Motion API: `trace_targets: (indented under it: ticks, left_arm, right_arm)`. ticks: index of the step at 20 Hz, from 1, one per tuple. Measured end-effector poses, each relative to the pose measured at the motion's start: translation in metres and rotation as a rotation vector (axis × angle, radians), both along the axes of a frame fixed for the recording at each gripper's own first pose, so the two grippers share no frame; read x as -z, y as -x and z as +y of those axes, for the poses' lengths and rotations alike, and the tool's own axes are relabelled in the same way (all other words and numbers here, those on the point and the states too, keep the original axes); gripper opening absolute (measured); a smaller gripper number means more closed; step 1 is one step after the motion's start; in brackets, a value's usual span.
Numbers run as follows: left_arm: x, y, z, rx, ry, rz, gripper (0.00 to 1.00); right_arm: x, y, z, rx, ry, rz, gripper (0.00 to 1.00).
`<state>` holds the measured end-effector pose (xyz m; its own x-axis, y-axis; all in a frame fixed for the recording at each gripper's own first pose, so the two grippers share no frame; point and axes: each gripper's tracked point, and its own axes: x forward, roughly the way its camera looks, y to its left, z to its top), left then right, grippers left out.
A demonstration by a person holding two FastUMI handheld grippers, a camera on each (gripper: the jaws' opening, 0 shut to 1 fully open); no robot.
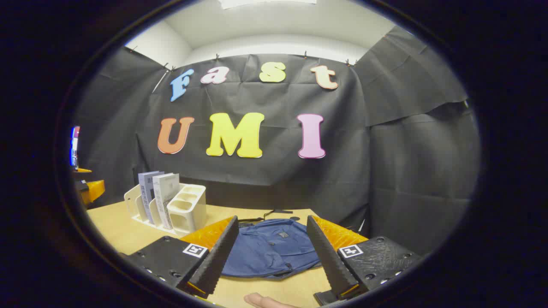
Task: Open the schoolbag, grab two books from the bookshelf and put them into the schoolbag.
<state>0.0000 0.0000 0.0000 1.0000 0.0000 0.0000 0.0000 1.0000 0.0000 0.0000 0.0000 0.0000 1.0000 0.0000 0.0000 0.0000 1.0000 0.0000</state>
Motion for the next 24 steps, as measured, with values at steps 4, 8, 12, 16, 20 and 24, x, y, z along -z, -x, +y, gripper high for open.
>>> trace_targets:
  ticks: [4, 8, 12, 16, 20, 24]
  left_arm:
    - [-0.001, 0.002, 0.005, 0.034, 0.034, 0.008, 0.99]
    - [-0.001, 0.002, 0.010, 0.042, 0.022, 0.005, 0.99]
    - [-0.002, 0.002, 0.010, 0.048, 0.015, 0.003, 0.99]
    - [0.001, 0.003, 0.004, 0.073, 0.016, 0.010, 0.99]
    - [0.007, 0.000, -0.004, 0.118, 0.047, 0.031, 0.99]
    - [0.010, -0.003, 0.003, 0.095, 0.038, 0.037, 0.99]
  right_arm:
    - [0.000, 0.002, 0.008, 0.010, -0.026, 0.013, 0.95]
    - [0.006, 0.000, 0.010, 0.016, -0.025, 0.041, 0.95]
    - [0.011, -0.001, 0.016, -0.005, -0.014, 0.056, 0.98]
    - [0.017, -0.006, 0.022, -0.013, 0.007, 0.074, 0.95]
    - [0.028, -0.018, 0.033, -0.031, 0.036, 0.100, 0.98]
    - [0.053, -0.040, 0.049, -0.058, 0.053, 0.155, 0.95]
